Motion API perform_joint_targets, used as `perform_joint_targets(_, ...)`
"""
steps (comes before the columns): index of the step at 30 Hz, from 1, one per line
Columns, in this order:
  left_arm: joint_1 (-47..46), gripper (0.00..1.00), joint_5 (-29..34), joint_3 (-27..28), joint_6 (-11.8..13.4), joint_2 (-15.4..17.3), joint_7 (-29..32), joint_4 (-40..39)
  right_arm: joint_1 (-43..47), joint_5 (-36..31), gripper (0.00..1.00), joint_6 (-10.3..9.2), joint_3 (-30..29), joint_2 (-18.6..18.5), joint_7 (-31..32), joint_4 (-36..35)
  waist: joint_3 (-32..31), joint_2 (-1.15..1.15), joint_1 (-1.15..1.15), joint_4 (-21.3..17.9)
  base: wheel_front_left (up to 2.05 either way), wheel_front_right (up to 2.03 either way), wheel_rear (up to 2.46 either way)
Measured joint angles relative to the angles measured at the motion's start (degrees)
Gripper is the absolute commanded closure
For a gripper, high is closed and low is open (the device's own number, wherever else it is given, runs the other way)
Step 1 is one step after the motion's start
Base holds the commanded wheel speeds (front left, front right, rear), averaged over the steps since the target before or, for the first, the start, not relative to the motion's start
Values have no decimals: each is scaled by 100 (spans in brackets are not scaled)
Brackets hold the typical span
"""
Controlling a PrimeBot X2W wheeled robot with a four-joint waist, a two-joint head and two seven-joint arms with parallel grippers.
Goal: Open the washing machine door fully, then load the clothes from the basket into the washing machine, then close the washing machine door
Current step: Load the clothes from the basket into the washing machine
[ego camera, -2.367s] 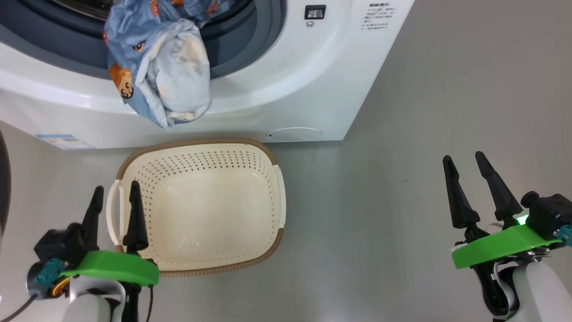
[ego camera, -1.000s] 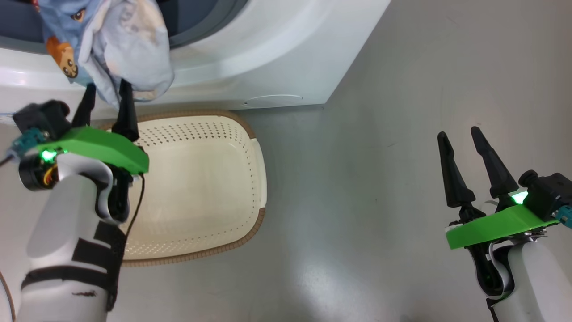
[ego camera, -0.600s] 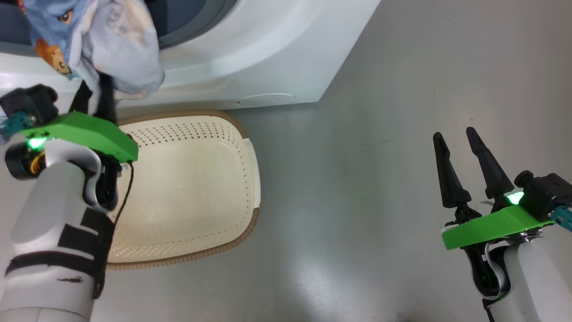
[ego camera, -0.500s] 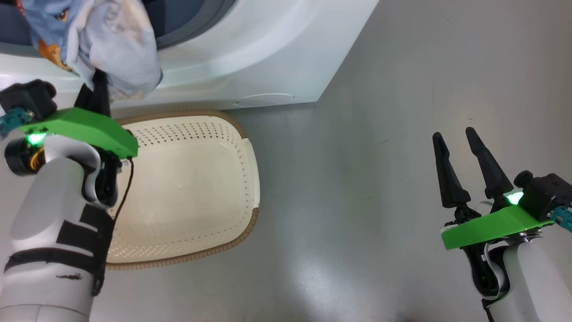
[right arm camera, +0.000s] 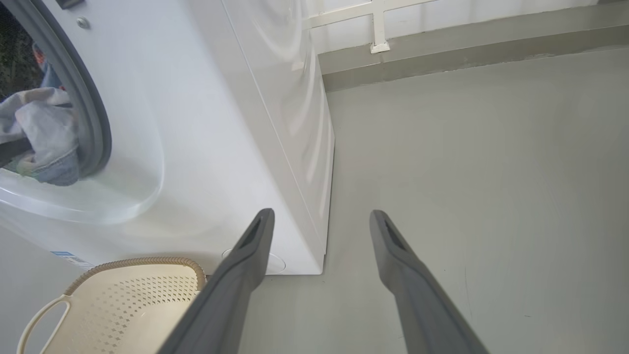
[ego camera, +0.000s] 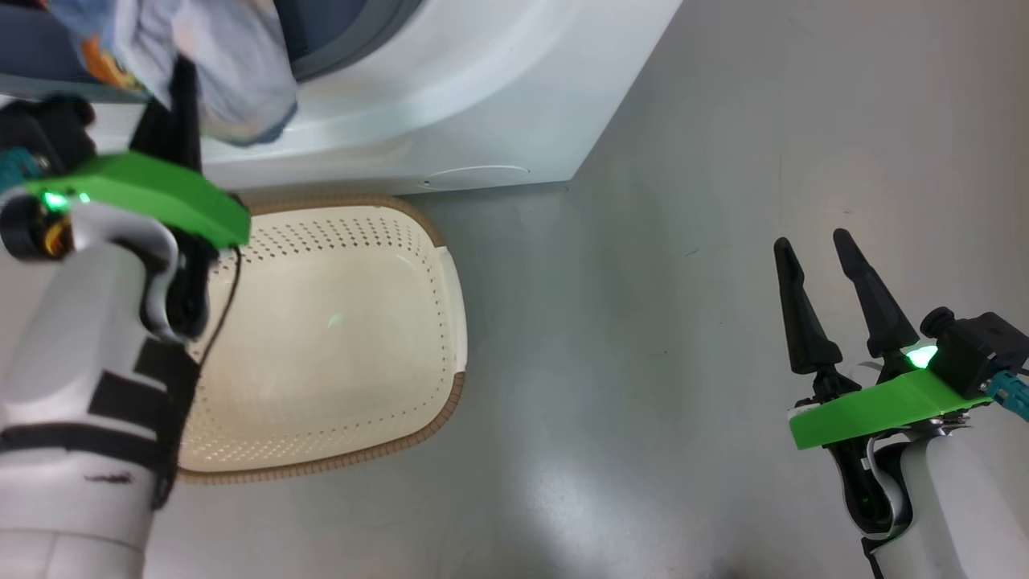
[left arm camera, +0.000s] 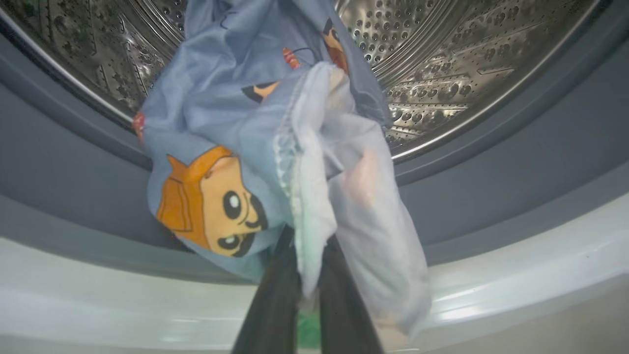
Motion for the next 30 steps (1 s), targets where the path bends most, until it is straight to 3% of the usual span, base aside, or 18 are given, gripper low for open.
perform_joint_targets(5,-493,100,-16,-187,0,155,0,56,-40,0,0,0,58,31,0,3,31,0,0,-90,0,0,0)
perform_joint_targets(15,-1584,100,66,-583,0,374,0,945,-115,3,0,0,198,132,0,18,98,0,0,-310,0,0,0)
perform_joint_targets(24,-2151,100,1059,-4,212,569,-1,568,-304,8,0,0,265,186,0,12,283,0,0,-522,0,0,0)
perform_joint_targets(30,-2019,97,1317,42,149,471,-1,1223,-319,9,0,0,319,205,0,19,319,0,0,-623,0,0,0)
